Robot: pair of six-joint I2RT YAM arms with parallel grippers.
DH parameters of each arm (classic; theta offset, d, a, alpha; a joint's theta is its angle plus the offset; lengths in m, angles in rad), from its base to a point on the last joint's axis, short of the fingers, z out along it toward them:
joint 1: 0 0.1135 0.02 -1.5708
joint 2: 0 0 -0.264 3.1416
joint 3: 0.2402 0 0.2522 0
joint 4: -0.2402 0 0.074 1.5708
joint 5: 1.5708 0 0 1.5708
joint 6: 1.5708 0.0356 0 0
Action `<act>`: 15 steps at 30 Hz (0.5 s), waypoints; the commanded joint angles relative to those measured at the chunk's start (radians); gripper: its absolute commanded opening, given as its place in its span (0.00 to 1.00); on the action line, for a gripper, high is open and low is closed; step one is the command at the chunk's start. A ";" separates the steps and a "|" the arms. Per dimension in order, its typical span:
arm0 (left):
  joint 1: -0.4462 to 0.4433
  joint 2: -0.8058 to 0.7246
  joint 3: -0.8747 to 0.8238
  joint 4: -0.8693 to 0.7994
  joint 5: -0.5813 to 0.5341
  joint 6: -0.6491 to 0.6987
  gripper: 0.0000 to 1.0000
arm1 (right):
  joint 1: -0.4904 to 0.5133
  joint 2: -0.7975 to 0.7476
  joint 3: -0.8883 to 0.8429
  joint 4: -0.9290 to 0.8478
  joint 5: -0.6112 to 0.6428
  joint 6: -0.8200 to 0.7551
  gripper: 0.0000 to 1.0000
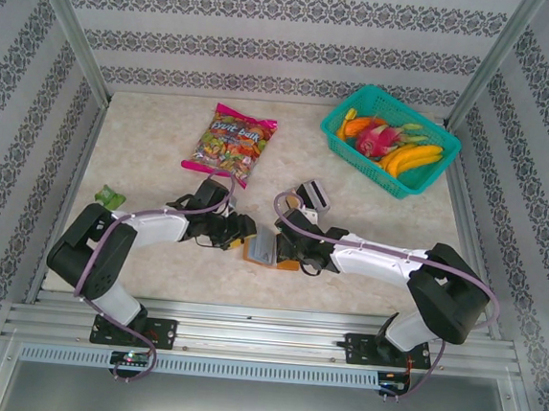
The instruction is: Put the credit cards into the card holder
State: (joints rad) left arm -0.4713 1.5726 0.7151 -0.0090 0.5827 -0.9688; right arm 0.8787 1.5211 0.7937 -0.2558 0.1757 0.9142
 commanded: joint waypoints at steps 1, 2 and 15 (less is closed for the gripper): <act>-0.009 -0.090 -0.024 0.017 -0.066 0.005 0.54 | -0.007 0.006 -0.021 -0.052 -0.008 -0.003 0.00; -0.009 -0.109 -0.036 0.030 -0.079 0.003 0.54 | -0.009 0.004 -0.021 -0.052 -0.006 -0.003 0.00; -0.010 -0.047 -0.018 0.082 0.003 0.025 0.51 | -0.012 0.008 -0.029 -0.055 -0.006 0.000 0.00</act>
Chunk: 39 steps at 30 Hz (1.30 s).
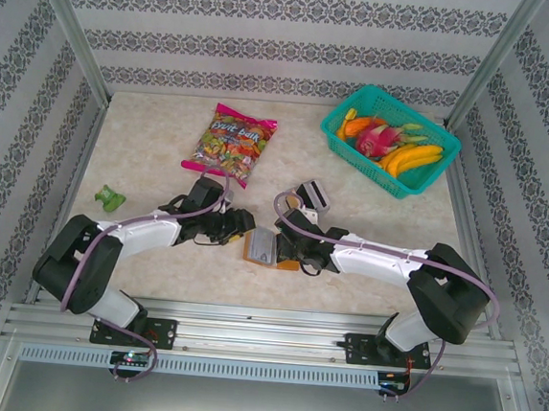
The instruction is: Put the credit cards into the card holder
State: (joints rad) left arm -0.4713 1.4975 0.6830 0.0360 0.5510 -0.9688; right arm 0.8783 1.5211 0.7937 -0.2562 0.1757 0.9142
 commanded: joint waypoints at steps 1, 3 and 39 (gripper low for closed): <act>-0.010 0.039 0.016 0.046 0.048 0.025 0.49 | -0.013 0.008 -0.028 -0.055 -0.006 -0.001 0.00; -0.014 0.050 0.017 0.055 0.055 0.024 0.45 | -0.013 0.008 -0.028 -0.058 -0.007 -0.003 0.00; -0.036 0.009 0.031 0.089 0.048 -0.010 0.04 | -0.055 -0.271 -0.001 -0.053 -0.048 -0.053 0.00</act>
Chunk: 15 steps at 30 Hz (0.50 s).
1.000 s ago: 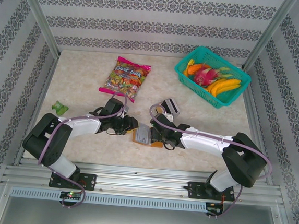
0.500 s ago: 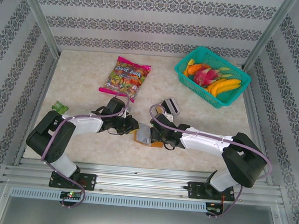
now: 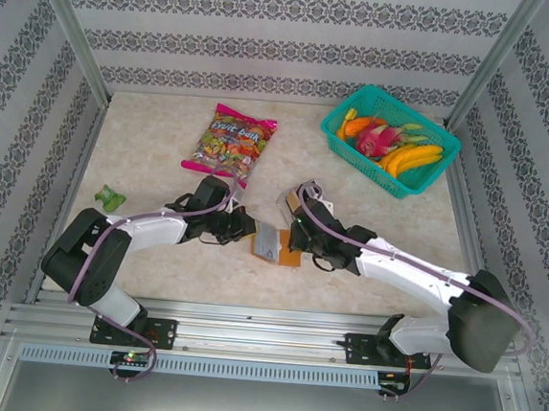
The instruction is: Put the credit cards into the card holder
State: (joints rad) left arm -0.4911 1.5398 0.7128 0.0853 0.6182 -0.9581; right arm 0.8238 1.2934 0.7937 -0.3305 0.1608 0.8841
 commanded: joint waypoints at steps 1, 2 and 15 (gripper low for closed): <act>-0.018 -0.035 0.002 0.037 -0.020 -0.022 0.04 | 0.004 -0.053 -0.001 0.047 -0.051 -0.020 0.00; -0.020 -0.037 0.002 0.038 -0.023 -0.025 0.05 | 0.008 -0.057 0.001 0.078 -0.075 -0.020 0.00; -0.032 -0.041 -0.021 0.100 -0.047 -0.106 0.05 | 0.104 0.072 0.067 0.164 -0.011 0.024 0.00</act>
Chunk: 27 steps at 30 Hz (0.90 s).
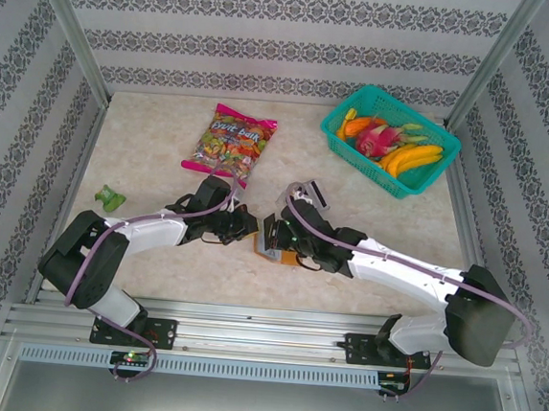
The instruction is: Put the credit cards into the card holder
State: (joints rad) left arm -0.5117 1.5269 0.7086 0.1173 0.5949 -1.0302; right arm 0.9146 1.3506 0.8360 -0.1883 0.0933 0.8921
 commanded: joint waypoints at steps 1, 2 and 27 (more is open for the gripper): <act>-0.011 -0.028 -0.020 0.069 -0.024 -0.036 0.05 | 0.016 0.018 0.020 0.034 0.065 0.017 0.00; -0.012 -0.029 -0.021 0.072 -0.025 -0.042 0.05 | 0.018 0.023 0.018 0.036 0.067 0.024 0.00; -0.017 -0.036 -0.045 0.087 -0.058 -0.076 0.04 | 0.085 0.084 0.083 -0.130 0.254 0.011 0.00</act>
State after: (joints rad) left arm -0.5182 1.5219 0.6716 0.1535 0.5644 -1.0935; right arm 0.9810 1.4322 0.8898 -0.2432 0.2626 0.9134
